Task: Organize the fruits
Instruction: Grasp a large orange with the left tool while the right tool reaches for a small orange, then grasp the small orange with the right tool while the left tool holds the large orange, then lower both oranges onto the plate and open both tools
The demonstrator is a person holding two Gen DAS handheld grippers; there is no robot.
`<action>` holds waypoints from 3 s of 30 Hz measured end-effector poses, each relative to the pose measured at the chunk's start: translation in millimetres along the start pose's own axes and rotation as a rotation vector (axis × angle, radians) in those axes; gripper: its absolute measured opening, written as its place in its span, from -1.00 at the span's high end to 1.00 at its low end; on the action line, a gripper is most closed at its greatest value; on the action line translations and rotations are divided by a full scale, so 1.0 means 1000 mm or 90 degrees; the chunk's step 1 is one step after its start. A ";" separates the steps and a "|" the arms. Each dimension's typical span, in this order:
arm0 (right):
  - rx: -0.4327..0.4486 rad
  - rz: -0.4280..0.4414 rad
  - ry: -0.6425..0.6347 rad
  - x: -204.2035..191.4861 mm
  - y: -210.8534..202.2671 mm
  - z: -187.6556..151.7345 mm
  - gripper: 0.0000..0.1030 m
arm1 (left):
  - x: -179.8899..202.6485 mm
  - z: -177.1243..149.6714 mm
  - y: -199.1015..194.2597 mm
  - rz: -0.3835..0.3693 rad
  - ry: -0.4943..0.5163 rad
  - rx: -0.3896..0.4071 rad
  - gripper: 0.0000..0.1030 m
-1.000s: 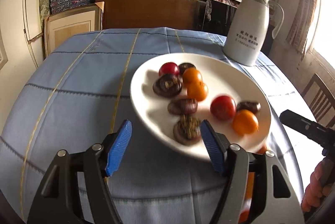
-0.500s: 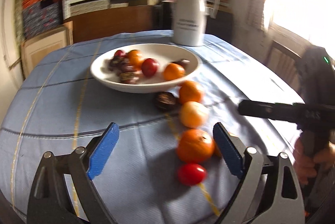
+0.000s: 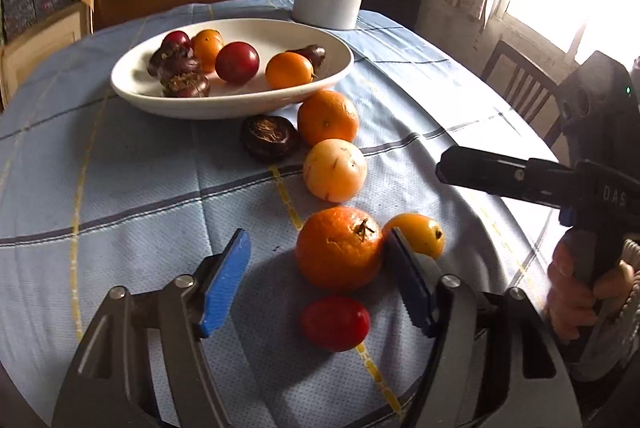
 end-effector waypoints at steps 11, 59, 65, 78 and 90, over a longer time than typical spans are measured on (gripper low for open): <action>-0.014 -0.020 -0.014 0.000 0.006 -0.002 -0.10 | 0.011 -0.002 0.013 -0.018 0.036 -0.036 -0.07; 0.030 -0.368 -0.316 -0.062 0.015 -0.001 0.29 | -0.053 0.011 -0.017 0.166 -0.082 0.055 0.13; 0.069 -0.353 -0.293 -0.065 0.009 0.028 0.29 | -0.061 0.032 -0.034 0.186 -0.091 0.101 0.13; 0.105 -0.303 -0.205 -0.060 0.031 0.122 0.29 | -0.076 0.127 -0.026 0.199 -0.103 0.137 0.14; 0.107 -0.348 -0.195 -0.029 0.068 0.148 0.10 | -0.104 0.145 0.027 0.214 -0.127 0.110 -0.07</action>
Point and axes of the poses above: each gripper's, at about its wrist camera, not at the fingertips, and y roughly the way its jaws point, x to its right, z to its top, the point moved 7 cm from there along y, roughly the way its jaws point, and after that the axes turned 6 degrees about -x, right-handed, at the moved point
